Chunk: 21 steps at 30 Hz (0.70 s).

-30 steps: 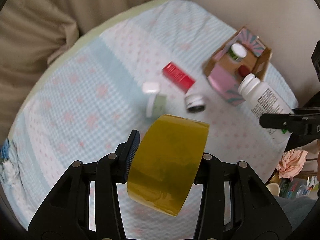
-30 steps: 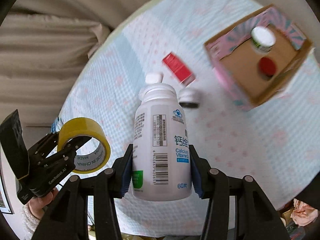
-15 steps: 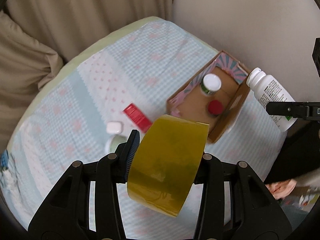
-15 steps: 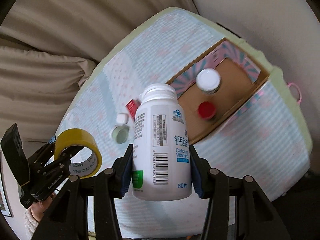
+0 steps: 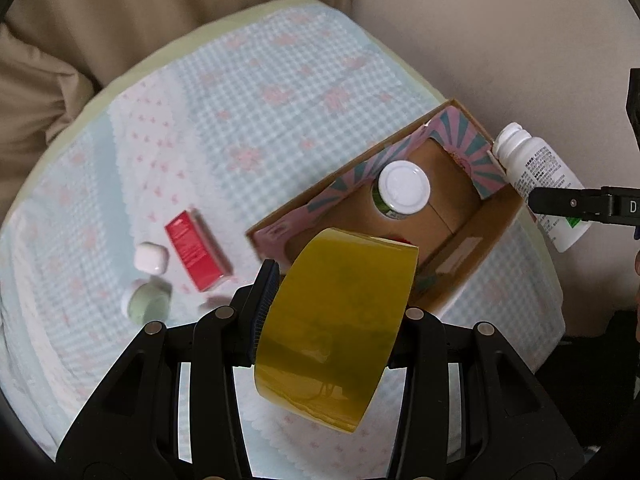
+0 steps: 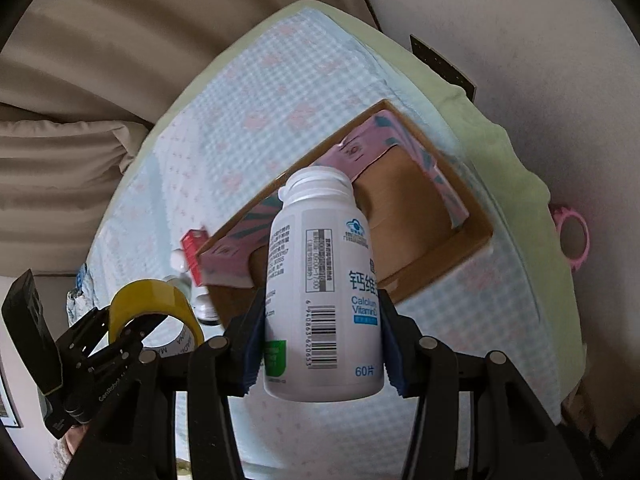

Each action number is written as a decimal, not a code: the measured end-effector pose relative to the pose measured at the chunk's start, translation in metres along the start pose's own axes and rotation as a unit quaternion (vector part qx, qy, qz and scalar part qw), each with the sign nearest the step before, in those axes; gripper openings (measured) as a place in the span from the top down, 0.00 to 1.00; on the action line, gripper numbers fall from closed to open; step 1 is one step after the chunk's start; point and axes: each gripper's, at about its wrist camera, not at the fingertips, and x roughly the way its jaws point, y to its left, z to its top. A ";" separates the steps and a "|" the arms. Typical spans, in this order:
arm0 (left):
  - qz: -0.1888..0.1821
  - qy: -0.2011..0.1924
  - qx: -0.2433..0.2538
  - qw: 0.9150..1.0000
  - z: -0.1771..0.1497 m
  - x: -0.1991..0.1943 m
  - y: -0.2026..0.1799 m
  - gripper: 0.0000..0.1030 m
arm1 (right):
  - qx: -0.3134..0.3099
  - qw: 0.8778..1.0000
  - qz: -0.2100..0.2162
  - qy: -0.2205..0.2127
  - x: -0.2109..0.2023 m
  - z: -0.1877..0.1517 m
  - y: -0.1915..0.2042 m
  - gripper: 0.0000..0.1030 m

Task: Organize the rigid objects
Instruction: 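Carry tape and bottle into the cardboard box and open both tools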

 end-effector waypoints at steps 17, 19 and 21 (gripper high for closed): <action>0.008 0.081 -0.013 0.997 0.039 0.116 -0.019 0.62 | -0.012 0.998 -0.032 0.044 0.089 0.044 -0.050 0.55; 0.008 0.088 -0.011 0.996 0.041 0.123 -0.021 0.62 | -0.018 0.998 -0.039 0.047 0.096 0.046 -0.051 0.55; 0.013 0.095 -0.007 0.995 0.044 0.129 -0.024 0.62 | -0.023 0.998 -0.045 0.047 0.100 0.049 -0.050 0.55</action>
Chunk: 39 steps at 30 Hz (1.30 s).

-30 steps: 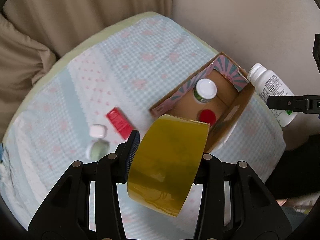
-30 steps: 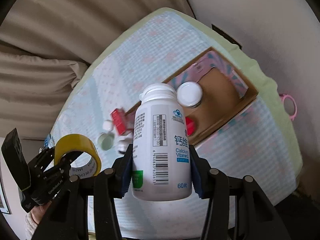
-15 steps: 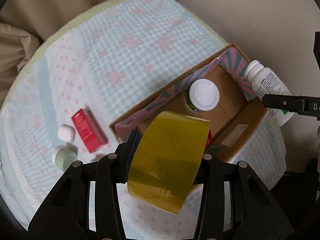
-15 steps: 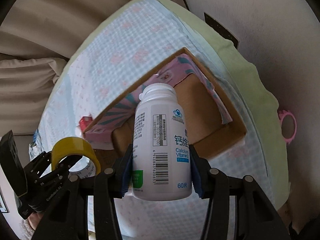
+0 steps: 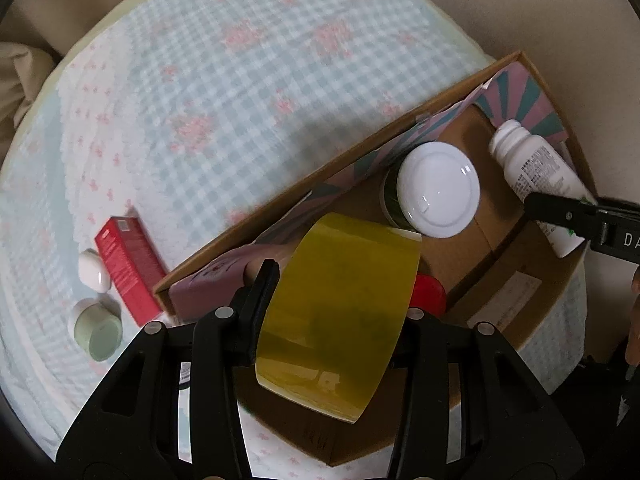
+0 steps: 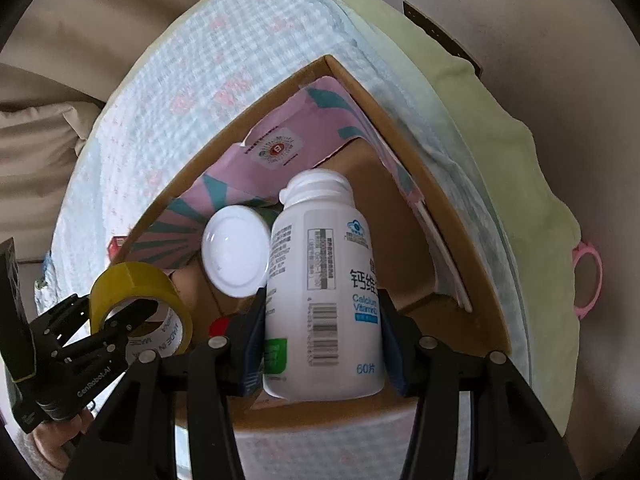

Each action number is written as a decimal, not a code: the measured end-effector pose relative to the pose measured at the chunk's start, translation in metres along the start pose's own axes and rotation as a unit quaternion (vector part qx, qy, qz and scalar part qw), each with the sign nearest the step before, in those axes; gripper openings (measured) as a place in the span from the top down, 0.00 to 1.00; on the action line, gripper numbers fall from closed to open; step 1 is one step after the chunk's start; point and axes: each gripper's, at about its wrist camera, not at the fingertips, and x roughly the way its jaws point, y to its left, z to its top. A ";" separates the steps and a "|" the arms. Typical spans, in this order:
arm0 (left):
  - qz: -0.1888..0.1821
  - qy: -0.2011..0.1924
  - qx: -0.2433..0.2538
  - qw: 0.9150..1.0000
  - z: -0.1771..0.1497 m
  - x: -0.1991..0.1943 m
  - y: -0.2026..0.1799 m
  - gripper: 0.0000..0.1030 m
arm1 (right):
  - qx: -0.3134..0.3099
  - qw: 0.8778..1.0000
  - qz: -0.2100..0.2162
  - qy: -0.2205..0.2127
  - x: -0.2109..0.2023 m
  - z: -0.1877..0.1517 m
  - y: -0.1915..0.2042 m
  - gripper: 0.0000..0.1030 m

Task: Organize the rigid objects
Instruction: 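Carry tape and bottle into the cardboard box and open both tools, then lift both tools away from the box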

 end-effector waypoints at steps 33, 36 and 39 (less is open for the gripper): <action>0.004 -0.027 -0.066 0.997 -0.080 -0.077 0.022 0.00 | -0.041 0.996 -0.011 -0.079 -0.060 -0.029 0.026 0.00; 0.011 -0.041 -0.081 0.996 -0.099 -0.098 0.029 0.00 | -0.050 0.995 -0.014 -0.086 -0.072 -0.039 0.033 0.00; 0.019 -0.056 -0.098 0.993 -0.121 -0.120 0.039 0.00 | -0.059 0.994 -0.014 -0.093 -0.086 -0.051 0.044 0.00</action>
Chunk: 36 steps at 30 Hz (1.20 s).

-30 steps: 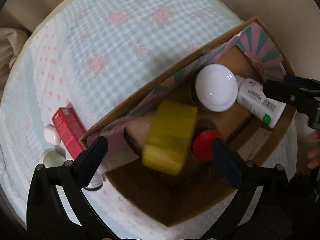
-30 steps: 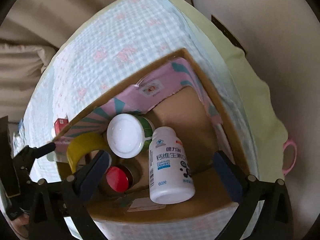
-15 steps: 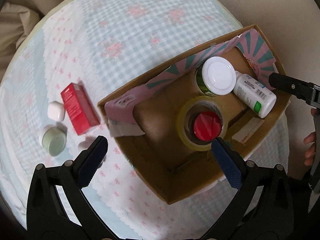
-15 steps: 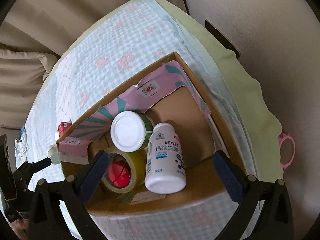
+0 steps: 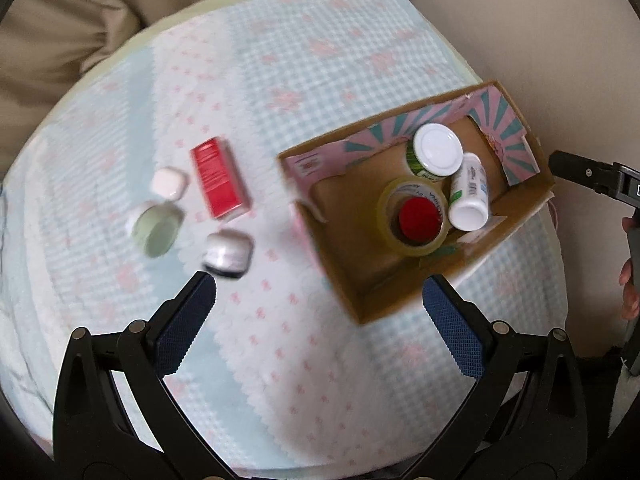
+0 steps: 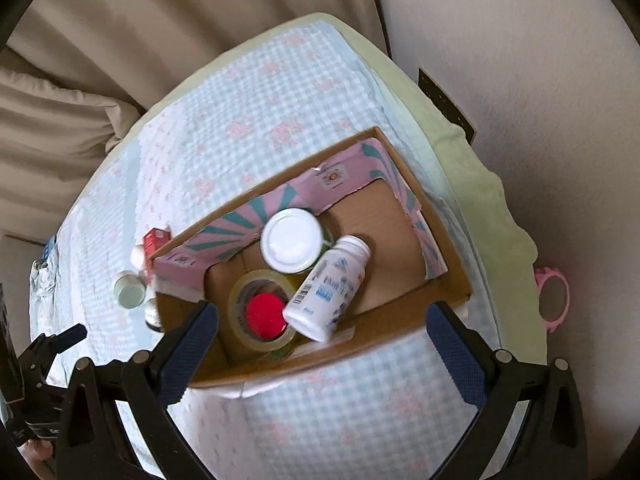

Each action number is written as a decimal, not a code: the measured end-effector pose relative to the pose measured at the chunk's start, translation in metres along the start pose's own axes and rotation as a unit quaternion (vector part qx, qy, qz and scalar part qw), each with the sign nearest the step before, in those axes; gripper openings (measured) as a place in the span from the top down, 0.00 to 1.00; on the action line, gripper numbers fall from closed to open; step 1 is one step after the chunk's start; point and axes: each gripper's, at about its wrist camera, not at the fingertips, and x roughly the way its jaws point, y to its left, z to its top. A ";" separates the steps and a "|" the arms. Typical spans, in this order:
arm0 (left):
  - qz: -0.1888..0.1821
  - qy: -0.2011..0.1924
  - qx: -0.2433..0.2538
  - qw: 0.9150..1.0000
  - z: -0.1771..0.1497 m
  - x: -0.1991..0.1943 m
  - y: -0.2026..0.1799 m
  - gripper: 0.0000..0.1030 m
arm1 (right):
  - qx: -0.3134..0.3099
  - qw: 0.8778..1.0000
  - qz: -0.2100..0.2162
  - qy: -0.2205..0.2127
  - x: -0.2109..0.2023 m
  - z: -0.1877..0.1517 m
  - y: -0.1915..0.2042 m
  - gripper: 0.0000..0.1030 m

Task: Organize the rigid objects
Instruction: 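Lift both tools away from the box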

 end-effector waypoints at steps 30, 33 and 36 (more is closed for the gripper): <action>0.027 -0.137 -0.044 0.989 -0.113 -0.139 0.227 0.00 | -0.026 0.998 0.025 -0.052 -0.067 -0.135 0.230 0.00; 0.011 -0.134 -0.034 0.990 -0.112 -0.133 0.249 0.00 | -0.001 0.998 0.027 -0.053 -0.059 -0.142 0.249 0.00; -0.003 -0.129 -0.021 0.991 -0.108 -0.124 0.270 0.00 | 0.020 0.998 0.022 -0.054 -0.049 -0.149 0.268 0.00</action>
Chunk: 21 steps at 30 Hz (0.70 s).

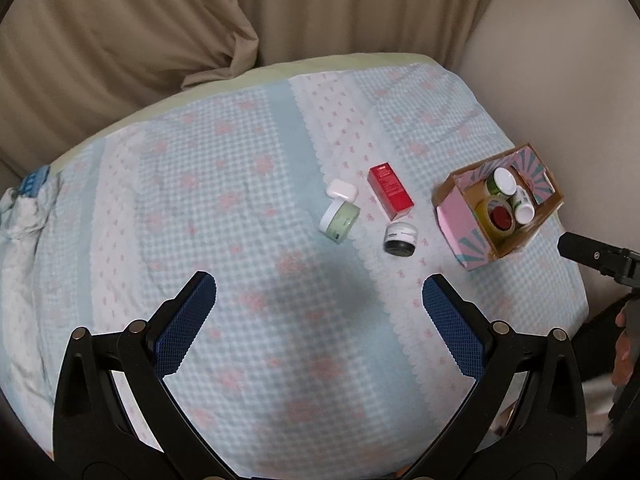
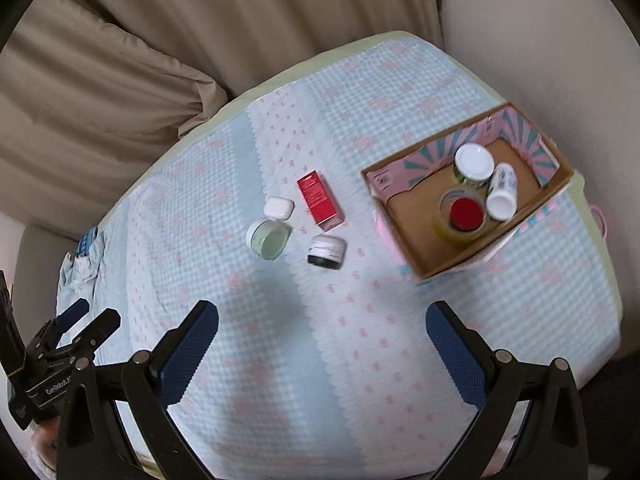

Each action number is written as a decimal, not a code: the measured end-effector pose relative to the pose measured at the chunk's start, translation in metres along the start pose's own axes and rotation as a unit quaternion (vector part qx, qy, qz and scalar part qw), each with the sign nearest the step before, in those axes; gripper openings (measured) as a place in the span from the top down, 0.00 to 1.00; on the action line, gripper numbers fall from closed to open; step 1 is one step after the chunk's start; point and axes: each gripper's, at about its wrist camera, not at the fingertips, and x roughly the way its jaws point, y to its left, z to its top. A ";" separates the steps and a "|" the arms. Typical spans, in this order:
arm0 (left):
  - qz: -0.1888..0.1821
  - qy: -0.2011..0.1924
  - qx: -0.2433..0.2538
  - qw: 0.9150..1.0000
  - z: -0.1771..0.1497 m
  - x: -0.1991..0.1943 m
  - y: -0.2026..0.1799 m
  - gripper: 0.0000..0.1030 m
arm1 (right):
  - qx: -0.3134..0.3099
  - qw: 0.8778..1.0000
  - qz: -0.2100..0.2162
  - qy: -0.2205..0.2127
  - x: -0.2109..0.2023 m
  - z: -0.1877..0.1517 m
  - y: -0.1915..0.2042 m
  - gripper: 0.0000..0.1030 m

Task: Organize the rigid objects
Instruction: 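Lift both tools away from the box, then grasp the pale green jar with the left tool while the right tool grasps the black-lidded jar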

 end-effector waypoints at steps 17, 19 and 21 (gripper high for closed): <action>-0.046 0.061 0.049 0.996 0.008 0.100 0.025 0.00 | 0.078 0.996 -0.004 0.041 0.083 -0.021 0.033 0.00; -0.050 0.069 0.055 0.995 0.012 0.115 0.022 0.00 | 0.090 0.995 -0.005 0.044 0.095 -0.017 0.031 0.00; -0.056 0.078 0.063 0.993 0.017 0.134 0.018 0.00 | 0.105 0.993 -0.007 0.049 0.110 -0.013 0.028 0.00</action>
